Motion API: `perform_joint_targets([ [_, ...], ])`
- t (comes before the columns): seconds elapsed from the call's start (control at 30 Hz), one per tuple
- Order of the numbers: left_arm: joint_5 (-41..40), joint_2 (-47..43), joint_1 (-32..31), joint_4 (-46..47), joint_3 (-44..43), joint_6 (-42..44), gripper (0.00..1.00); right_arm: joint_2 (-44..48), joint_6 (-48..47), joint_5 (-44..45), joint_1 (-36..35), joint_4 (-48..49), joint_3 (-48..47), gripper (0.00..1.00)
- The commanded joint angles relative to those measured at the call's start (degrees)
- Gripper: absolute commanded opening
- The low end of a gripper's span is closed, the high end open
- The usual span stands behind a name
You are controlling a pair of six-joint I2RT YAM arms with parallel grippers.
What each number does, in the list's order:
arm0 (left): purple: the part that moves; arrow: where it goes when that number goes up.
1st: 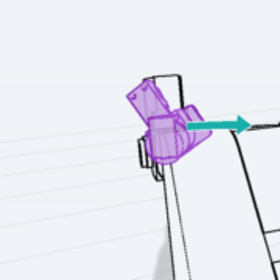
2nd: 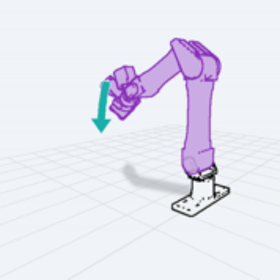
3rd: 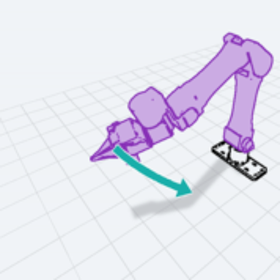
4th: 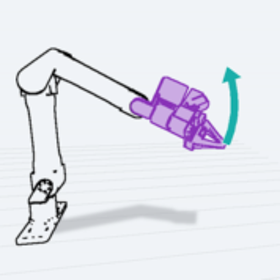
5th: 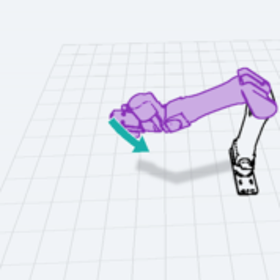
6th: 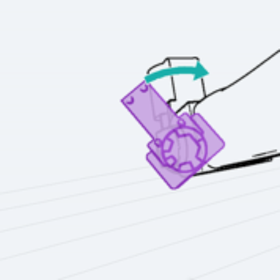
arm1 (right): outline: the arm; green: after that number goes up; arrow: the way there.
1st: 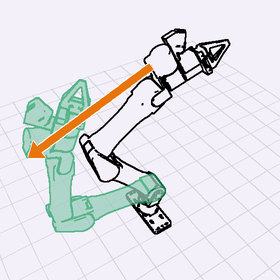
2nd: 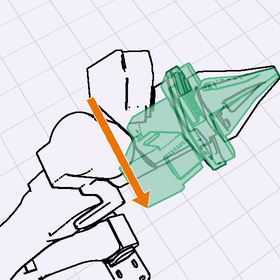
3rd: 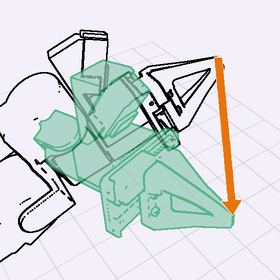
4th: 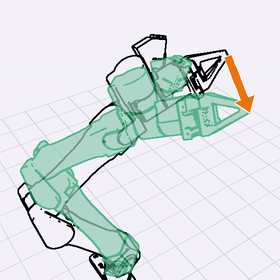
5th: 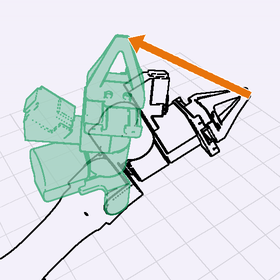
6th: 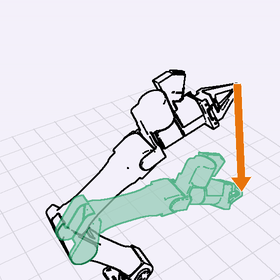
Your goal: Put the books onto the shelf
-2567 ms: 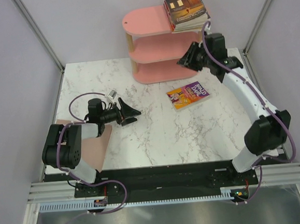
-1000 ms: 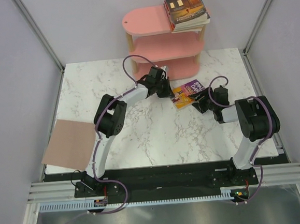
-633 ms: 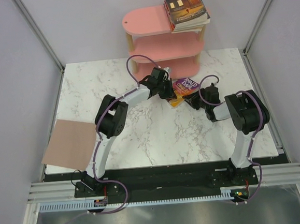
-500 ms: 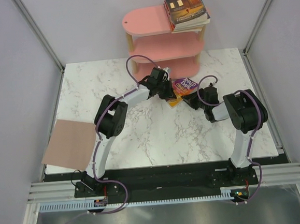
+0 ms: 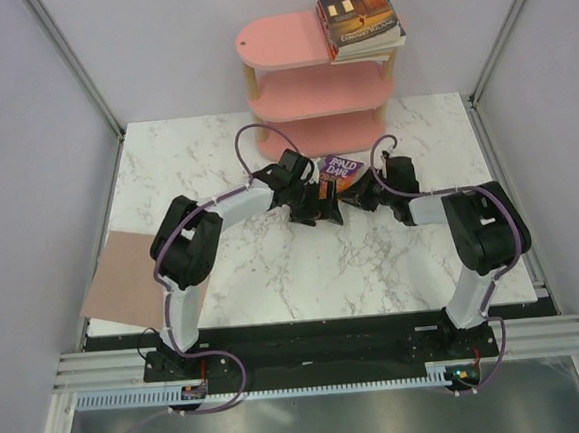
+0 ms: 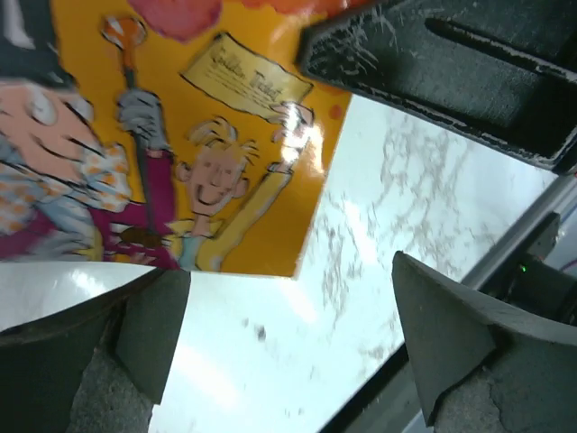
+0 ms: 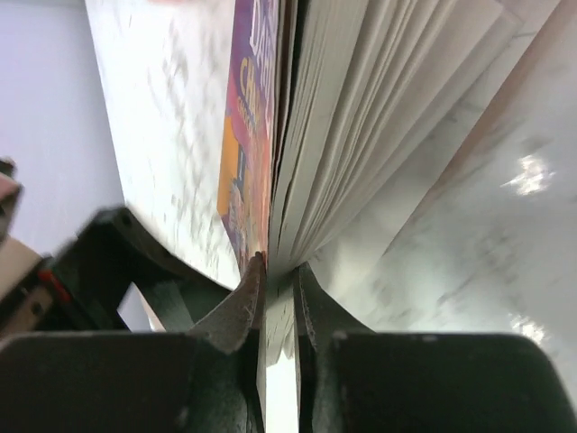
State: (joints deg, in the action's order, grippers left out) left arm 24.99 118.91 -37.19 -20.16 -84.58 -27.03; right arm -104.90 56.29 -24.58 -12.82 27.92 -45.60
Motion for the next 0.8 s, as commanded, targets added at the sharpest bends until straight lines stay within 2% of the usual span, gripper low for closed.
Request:
perform_joint_targets([
  [0.0, -1.4, -10.6, 4.3, -1.5, 4.1, 6.1, 1.00, 7.4, -17.1, -12.6, -0.5, -13.8, -5.4, 0.06],
  [0.1, 8.1, -13.7, 11.8, 2.8, 8.4, 4.3, 1.00, 9.9, -22.4, -17.9, -0.5, -20.8, -7.3, 0.07],
  [0.13, 14.1, -14.3, 15.8, 4.8, 11.7, 3.5, 1.00, 10.9, -25.7, -19.8, -0.5, -22.2, -7.7, 0.07],
  [0.27, 23.7, -15.8, 22.3, 11.7, 17.6, 1.2, 1.00, 14.0, -30.2, -26.9, -0.4, -25.4, -7.6, 0.08],
  [0.4, 29.8, -16.9, 23.0, 19.8, 21.3, -1.6, 1.00, 15.8, -31.2, -32.2, -0.4, -25.5, -7.4, 0.09],
  [0.43, 31.5, -17.6, 23.0, 26.0, 23.2, -3.1, 1.00, 16.0, -31.2, -32.6, -0.4, -25.4, -7.4, 0.09],
  [0.53, 34.4, -18.4, 23.0, 36.6, 26.8, -11.2, 1.00, 15.6, -31.2, -34.7, -0.4, -25.3, -7.8, 0.09],
  [0.77, 34.2, -17.8, 19.6, 40.9, 27.4, -14.5, 1.00, 13.8, -29.9, -35.5, -1.0, -24.1, -9.1, 0.10],
])
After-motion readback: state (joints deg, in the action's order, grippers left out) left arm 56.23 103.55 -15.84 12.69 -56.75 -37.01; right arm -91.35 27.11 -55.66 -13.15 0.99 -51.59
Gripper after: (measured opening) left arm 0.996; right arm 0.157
